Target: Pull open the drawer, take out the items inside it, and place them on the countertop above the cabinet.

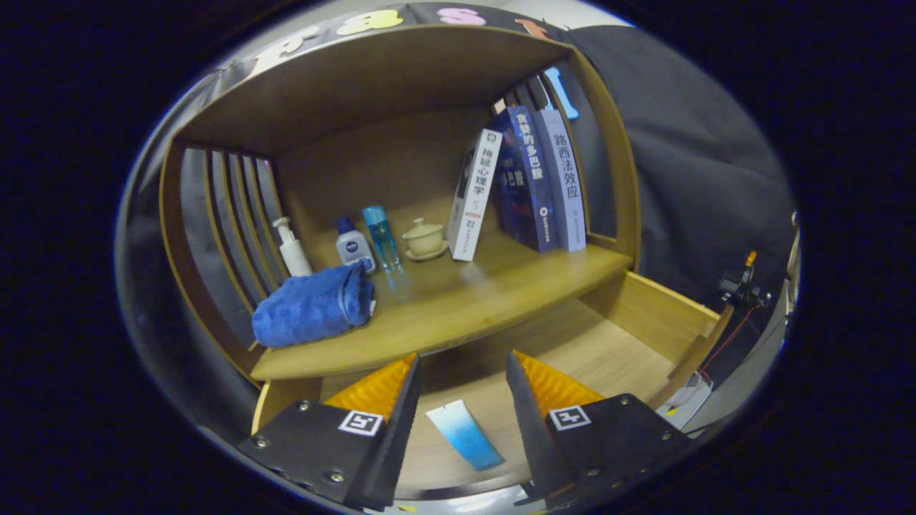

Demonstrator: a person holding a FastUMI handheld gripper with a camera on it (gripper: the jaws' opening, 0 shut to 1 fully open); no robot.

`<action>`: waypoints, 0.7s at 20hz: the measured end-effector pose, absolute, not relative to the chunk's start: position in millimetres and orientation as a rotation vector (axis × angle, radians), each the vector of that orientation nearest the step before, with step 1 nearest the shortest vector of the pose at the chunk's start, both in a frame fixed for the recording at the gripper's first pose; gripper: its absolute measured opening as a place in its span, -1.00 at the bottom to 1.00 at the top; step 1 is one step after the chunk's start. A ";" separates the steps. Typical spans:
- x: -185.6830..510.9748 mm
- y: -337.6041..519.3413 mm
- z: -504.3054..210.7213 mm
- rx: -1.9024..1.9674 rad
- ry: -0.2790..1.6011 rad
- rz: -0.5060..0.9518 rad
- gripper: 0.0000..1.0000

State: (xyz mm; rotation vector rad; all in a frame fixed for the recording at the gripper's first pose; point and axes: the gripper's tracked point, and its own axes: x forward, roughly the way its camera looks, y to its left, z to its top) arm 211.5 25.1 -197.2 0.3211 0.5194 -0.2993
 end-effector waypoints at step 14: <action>198.9 55.8 -294.5 0.280 1.057 -0.327 0.40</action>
